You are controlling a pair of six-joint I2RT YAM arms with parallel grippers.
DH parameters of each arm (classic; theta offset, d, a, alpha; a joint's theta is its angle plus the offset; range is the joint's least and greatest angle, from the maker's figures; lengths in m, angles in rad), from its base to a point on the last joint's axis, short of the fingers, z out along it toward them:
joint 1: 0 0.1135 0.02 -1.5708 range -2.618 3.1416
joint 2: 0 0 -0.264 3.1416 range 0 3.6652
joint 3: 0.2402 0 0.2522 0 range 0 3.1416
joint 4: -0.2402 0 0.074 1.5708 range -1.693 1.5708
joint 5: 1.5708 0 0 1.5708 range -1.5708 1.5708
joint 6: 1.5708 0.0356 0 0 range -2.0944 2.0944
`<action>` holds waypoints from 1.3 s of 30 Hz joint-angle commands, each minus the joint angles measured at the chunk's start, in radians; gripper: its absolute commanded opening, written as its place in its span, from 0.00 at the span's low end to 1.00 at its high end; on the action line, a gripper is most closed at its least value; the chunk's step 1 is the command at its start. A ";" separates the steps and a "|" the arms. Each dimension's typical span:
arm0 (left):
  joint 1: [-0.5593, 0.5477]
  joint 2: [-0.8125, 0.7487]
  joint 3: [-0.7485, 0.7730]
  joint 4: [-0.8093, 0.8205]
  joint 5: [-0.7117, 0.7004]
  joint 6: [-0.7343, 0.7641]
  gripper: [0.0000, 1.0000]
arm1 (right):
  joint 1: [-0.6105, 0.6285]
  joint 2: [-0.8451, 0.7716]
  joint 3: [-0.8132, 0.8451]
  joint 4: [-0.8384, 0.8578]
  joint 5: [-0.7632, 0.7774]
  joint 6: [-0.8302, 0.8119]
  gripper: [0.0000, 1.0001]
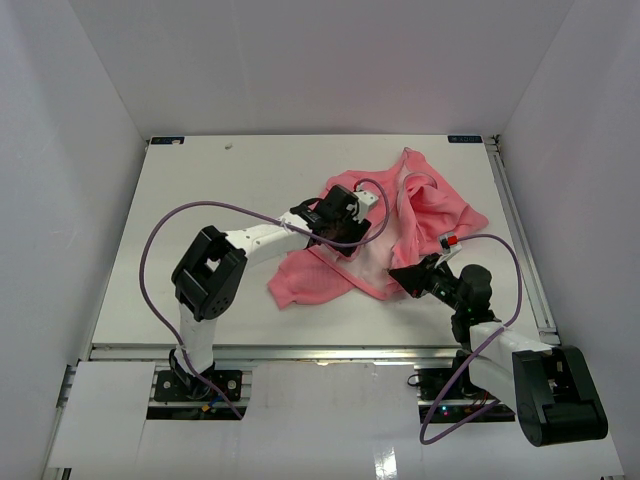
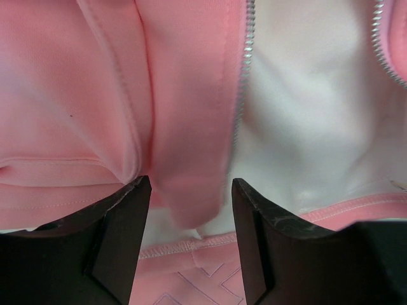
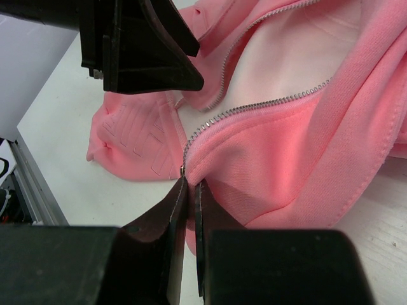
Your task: Zip up the jacket
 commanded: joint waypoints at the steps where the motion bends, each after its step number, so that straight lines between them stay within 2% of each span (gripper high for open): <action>1: 0.001 -0.053 0.048 -0.066 0.030 0.006 0.64 | 0.004 -0.008 0.014 0.013 -0.002 -0.014 0.08; 8: 0.003 -0.075 0.044 -0.082 0.047 0.019 0.66 | 0.006 0.002 0.012 0.019 -0.007 -0.014 0.08; 24: -0.005 0.043 0.121 -0.103 0.112 -0.011 0.63 | 0.006 0.003 0.027 -0.001 -0.002 -0.023 0.08; 31: -0.011 0.092 0.145 -0.123 0.048 -0.015 0.63 | 0.006 -0.019 0.022 -0.017 0.010 -0.030 0.08; 39: -0.012 0.082 0.124 -0.122 0.064 -0.023 0.62 | 0.006 -0.030 0.021 -0.025 0.006 -0.026 0.08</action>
